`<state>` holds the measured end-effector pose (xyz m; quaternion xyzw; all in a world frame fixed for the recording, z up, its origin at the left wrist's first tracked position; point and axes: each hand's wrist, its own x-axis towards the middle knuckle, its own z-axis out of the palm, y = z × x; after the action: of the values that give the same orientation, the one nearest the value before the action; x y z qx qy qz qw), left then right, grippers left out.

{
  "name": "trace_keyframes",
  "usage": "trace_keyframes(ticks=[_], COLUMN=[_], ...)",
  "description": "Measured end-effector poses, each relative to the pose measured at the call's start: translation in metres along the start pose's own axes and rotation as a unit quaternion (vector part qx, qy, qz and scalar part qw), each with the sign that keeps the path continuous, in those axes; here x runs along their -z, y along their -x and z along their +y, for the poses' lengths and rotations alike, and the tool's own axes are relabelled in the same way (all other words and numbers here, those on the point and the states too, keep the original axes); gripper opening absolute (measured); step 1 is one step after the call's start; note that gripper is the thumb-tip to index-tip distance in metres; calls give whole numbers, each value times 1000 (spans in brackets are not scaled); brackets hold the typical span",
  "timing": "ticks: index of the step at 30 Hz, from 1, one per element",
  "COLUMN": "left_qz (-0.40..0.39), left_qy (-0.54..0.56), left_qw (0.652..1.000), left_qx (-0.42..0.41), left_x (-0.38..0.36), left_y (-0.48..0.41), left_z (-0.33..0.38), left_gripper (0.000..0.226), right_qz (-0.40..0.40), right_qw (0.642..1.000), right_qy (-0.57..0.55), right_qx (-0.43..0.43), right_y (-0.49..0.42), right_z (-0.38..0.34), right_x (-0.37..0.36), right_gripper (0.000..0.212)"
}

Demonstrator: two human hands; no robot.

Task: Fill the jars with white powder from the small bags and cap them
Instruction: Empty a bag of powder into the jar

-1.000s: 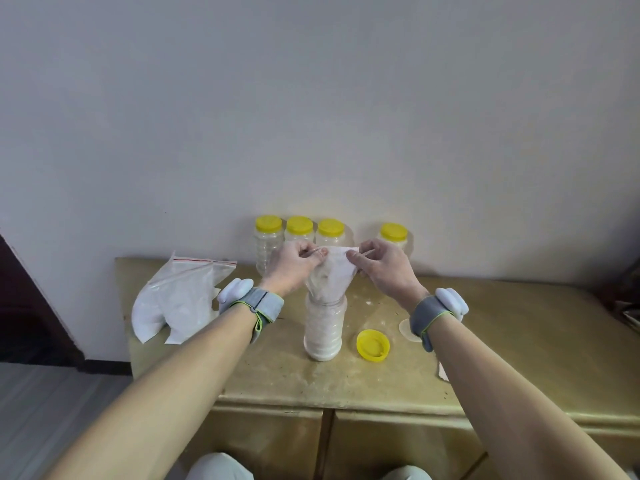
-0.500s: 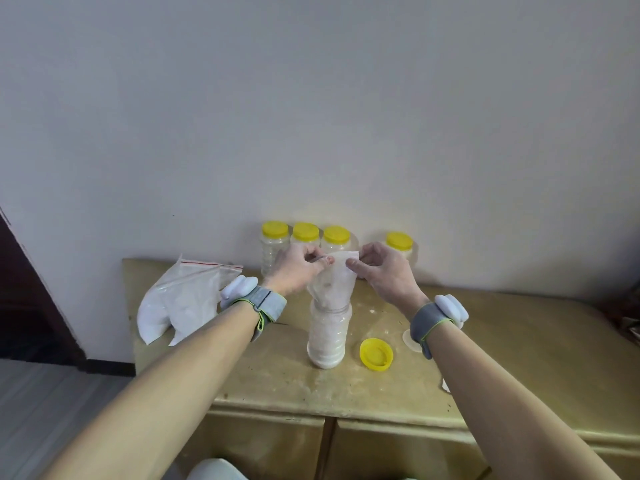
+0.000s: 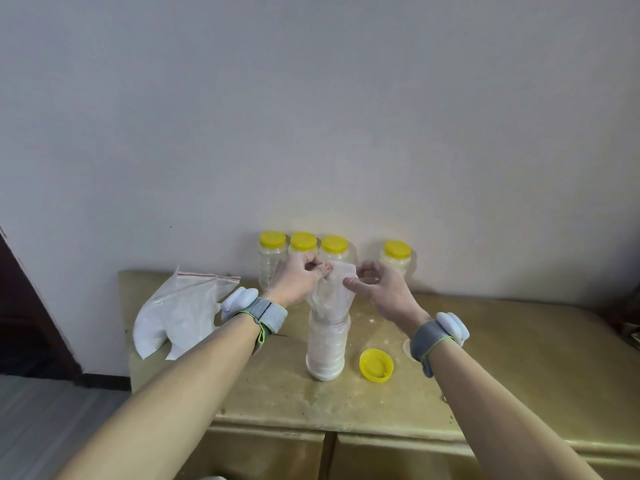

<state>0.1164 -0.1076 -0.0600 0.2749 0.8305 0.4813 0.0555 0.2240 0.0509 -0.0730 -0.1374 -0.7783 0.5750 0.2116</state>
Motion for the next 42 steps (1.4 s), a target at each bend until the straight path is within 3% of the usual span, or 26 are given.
trace_keyframes(ticks=[3, 7, 10, 13, 16, 21, 25, 32, 35, 39, 42], left_qz=[0, 0, 1, -1, -11, -12, 6, 10, 19, -36, -31], left_qy=[-6, -12, -16, -11, -13, -14, -9, -11, 7, 48, 48], left_qw=[1000, 1000, 1000, 1000, 1000, 1000, 1000, 1000, 1000, 997, 995], left_qx=[-5, -9, -12, -10, -15, -19, -10, -21, -21, 54, 78], left_x=[0, -1, -2, -1, -2, -5, -2, -2, -2, 0, 1], left_y=[0, 0, 0, 0, 1, 1, 0, -1, 0, 1, 4], left_z=[0, 3, 5, 6, 6, 7, 8, 8, 7, -11, -27], left_gripper=[18, 20, 21, 23, 21, 16, 16, 13, 12, 34, 24], right_qz=[-5, 36, 32, 49, 17, 14, 69, 40, 73, 66, 75], right_qw=[1000, 999, 999, 996, 991, 996, 994, 996, 994, 992, 993], right_qy=[30, 35, 9, 76, 128, 83, 78, 78, 80, 109, 94], right_qx=[10, -5, 5, 14, 16, 4, 13, 2, 5, 14, 16], right_y=[-1, -3, -3, -5, -7, -4, -4, -3, -1, 3, 3], right_z=[0, -1, -1, -1, -1, -8, -8, -10, -11, -10, -8], right_x=[2, -2, -2, 1, 2, -2, 0, 0, 3, 5, 5], right_gripper=[6, 27, 24, 22, 22, 11, 22, 11, 20, 14, 15])
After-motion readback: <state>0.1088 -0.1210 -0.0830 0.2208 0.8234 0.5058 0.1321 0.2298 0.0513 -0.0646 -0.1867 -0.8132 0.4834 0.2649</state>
